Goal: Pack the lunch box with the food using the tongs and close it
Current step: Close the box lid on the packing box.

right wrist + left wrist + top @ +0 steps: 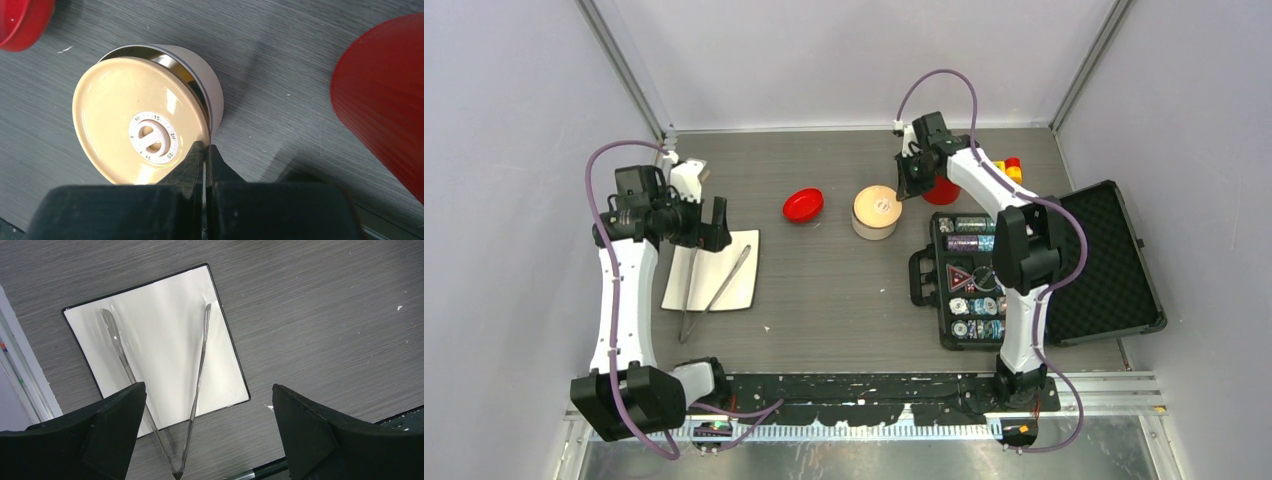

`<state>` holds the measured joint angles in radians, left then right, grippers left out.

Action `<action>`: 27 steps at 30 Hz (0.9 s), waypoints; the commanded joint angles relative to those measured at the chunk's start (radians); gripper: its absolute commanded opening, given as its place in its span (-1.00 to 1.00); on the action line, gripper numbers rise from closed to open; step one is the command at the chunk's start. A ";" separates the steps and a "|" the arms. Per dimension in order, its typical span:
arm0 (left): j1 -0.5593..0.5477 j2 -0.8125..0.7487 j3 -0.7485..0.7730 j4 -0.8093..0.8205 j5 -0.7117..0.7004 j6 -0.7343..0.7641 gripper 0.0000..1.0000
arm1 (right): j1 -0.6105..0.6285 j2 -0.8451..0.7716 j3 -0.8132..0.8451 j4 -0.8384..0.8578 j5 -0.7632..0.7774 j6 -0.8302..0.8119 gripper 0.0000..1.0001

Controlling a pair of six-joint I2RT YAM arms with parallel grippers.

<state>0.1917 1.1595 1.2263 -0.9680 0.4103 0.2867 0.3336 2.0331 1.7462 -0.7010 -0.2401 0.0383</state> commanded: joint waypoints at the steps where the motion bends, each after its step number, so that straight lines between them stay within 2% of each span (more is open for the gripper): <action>1: -0.001 0.005 0.042 0.039 -0.010 -0.009 0.99 | -0.005 0.014 0.037 0.041 0.008 -0.018 -0.99; 19: -0.001 0.014 0.029 0.054 -0.023 -0.017 0.99 | -0.007 0.069 0.078 0.051 0.004 -0.014 -0.98; 21: -0.001 0.014 0.029 0.053 -0.025 -0.014 0.99 | -0.007 0.066 0.075 0.043 0.003 -0.028 -0.85; 23: -0.001 0.015 0.029 0.054 -0.024 -0.013 0.99 | -0.006 0.060 0.072 0.037 0.002 -0.033 -0.63; 27: -0.002 0.018 0.029 0.058 -0.021 -0.013 0.99 | -0.006 0.046 0.071 0.025 0.002 -0.033 -0.39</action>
<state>0.1917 1.1744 1.2266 -0.9485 0.3851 0.2855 0.3298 2.0953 1.7905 -0.6819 -0.2443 0.0204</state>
